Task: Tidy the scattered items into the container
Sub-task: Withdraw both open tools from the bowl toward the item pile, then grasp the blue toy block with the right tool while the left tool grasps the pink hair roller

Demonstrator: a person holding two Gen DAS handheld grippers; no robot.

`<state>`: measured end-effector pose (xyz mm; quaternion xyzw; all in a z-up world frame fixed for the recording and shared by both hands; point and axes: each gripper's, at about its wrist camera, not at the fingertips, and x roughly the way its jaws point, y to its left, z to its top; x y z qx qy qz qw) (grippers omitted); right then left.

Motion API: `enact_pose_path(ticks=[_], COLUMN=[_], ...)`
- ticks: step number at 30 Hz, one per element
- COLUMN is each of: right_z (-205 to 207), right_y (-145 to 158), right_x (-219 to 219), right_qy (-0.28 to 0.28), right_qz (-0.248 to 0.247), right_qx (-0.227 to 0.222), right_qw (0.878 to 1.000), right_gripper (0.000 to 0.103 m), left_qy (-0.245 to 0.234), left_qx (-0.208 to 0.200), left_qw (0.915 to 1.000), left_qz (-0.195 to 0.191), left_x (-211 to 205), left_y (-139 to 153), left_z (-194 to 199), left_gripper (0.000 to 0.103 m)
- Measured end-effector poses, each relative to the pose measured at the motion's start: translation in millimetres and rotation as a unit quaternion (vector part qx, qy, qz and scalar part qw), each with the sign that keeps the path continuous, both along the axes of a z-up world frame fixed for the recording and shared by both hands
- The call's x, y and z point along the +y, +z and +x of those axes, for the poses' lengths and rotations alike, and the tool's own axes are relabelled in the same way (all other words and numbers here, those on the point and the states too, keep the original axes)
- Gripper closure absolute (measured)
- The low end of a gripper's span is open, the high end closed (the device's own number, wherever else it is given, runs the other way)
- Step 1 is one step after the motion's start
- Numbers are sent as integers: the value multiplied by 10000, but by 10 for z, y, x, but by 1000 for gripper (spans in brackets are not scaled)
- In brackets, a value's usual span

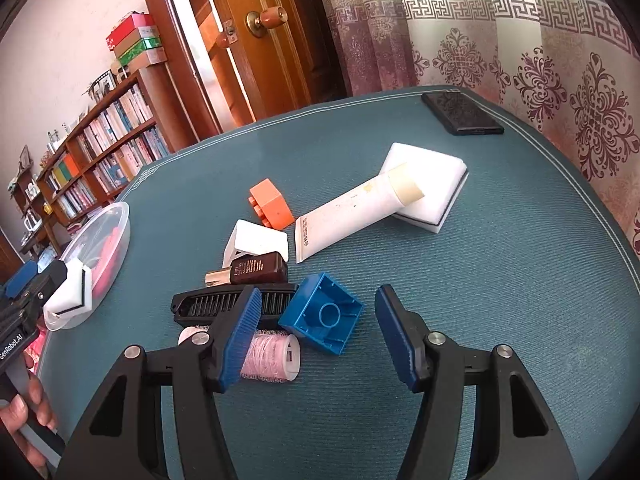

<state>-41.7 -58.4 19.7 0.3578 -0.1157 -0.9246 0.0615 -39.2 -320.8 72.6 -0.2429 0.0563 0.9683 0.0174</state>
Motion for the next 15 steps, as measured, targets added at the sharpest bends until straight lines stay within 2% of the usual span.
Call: enact_pose_path(ticks=[3, 6, 15], right_z=[-9, -12, 58], right_y=[-50, -66, -29], right_x=[1, 43, 147], right_qy=[116, 136, 2], right_qz=[-121, -262, -332], right_qx=[-108, -138, -98], right_qw=[9998, 9995, 9994], right_gripper=[42, 55, 55], left_qy=[-208, -347, -757], left_qx=[-77, -205, -578], left_qw=[9997, 9991, 9954], left_qz=[-82, -90, -98], left_x=[192, 352, 792], left_y=[5, -9, -113], left_z=[19, 8, -6], left_gripper=[1, 1, 1])
